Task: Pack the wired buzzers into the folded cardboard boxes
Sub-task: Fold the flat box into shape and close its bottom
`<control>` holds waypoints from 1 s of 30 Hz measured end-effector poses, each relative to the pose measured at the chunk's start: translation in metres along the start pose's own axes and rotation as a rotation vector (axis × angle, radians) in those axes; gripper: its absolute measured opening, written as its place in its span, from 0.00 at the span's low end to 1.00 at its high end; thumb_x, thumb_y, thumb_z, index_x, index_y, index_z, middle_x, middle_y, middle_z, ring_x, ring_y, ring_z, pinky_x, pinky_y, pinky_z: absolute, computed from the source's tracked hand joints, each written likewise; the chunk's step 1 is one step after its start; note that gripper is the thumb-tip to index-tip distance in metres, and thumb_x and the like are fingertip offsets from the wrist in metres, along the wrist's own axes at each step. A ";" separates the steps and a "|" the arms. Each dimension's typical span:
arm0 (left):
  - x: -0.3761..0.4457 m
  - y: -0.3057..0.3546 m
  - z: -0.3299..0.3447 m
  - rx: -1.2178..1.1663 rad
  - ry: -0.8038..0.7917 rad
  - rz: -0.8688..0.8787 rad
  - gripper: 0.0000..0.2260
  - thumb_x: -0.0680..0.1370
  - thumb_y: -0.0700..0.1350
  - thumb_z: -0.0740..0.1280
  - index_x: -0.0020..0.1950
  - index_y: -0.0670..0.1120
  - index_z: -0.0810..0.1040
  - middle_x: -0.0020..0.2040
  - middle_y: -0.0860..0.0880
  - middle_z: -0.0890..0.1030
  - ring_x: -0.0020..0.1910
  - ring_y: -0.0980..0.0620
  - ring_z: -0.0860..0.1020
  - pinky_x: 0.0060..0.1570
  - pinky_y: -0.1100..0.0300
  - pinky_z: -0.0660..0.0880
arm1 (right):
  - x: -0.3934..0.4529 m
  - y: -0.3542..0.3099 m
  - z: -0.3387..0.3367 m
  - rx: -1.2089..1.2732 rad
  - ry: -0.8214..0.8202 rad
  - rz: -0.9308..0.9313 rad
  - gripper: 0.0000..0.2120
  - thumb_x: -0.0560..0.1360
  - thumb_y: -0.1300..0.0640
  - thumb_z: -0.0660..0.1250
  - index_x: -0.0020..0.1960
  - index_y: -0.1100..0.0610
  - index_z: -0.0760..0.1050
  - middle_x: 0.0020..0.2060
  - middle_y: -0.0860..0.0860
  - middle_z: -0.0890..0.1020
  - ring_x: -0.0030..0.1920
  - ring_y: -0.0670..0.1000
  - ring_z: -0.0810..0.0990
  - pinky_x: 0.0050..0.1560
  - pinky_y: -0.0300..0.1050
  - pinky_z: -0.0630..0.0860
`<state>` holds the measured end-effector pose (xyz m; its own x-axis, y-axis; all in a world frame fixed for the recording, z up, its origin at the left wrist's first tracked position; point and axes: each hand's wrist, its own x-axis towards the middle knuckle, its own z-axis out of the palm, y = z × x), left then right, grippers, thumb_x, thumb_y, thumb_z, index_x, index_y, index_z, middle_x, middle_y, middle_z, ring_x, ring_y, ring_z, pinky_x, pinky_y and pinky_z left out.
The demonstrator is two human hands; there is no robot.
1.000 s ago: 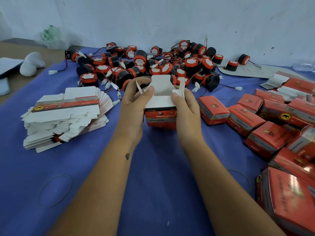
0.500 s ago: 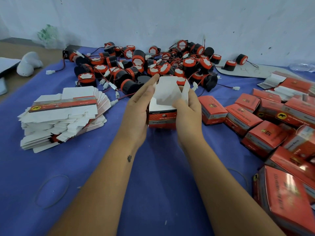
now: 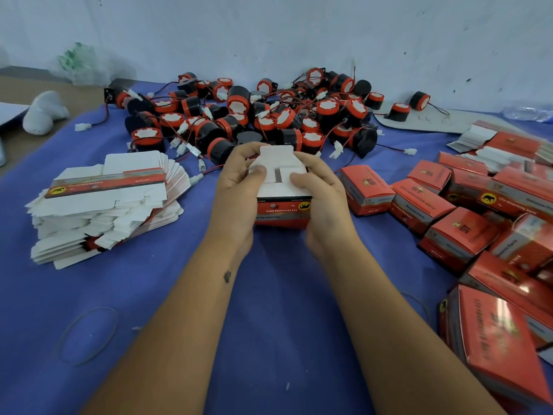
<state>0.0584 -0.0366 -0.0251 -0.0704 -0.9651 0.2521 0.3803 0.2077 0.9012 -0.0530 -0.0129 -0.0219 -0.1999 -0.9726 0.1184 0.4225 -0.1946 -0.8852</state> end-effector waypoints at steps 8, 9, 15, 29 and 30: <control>-0.002 -0.002 -0.001 0.040 -0.050 -0.057 0.10 0.75 0.45 0.63 0.45 0.52 0.84 0.46 0.51 0.85 0.47 0.52 0.82 0.39 0.58 0.78 | -0.002 0.001 -0.006 0.056 -0.014 0.026 0.11 0.74 0.59 0.57 0.46 0.57 0.78 0.46 0.58 0.82 0.43 0.55 0.82 0.36 0.49 0.79; -0.002 -0.003 -0.001 0.050 -0.056 -0.054 0.12 0.76 0.40 0.62 0.48 0.53 0.84 0.47 0.52 0.86 0.46 0.53 0.83 0.39 0.58 0.79 | -0.001 0.000 -0.007 0.030 -0.022 0.021 0.10 0.73 0.59 0.58 0.47 0.58 0.77 0.47 0.59 0.82 0.43 0.56 0.81 0.37 0.50 0.79; 0.002 -0.004 -0.005 0.062 -0.050 -0.029 0.23 0.75 0.30 0.60 0.53 0.57 0.81 0.47 0.53 0.85 0.45 0.54 0.83 0.39 0.61 0.79 | 0.002 -0.001 -0.009 -0.128 0.000 -0.025 0.15 0.73 0.71 0.59 0.48 0.54 0.78 0.45 0.52 0.82 0.41 0.50 0.81 0.37 0.45 0.79; 0.003 -0.002 -0.010 0.108 -0.084 -0.149 0.17 0.67 0.41 0.64 0.51 0.52 0.84 0.48 0.50 0.85 0.49 0.48 0.81 0.45 0.55 0.78 | 0.001 0.000 -0.006 -0.210 0.073 0.002 0.09 0.74 0.57 0.61 0.49 0.55 0.80 0.46 0.56 0.81 0.45 0.53 0.77 0.39 0.45 0.74; 0.003 -0.002 -0.010 0.131 -0.100 -0.127 0.16 0.67 0.41 0.64 0.49 0.53 0.85 0.48 0.51 0.85 0.50 0.48 0.80 0.46 0.55 0.78 | 0.001 0.000 -0.006 -0.201 0.064 -0.001 0.11 0.72 0.55 0.61 0.49 0.55 0.80 0.47 0.57 0.81 0.45 0.54 0.77 0.41 0.47 0.74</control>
<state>0.0668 -0.0414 -0.0297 -0.2040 -0.9655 0.1617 0.2403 0.1107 0.9644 -0.0589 -0.0127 -0.0243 -0.2584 -0.9612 0.0964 0.2385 -0.1602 -0.9578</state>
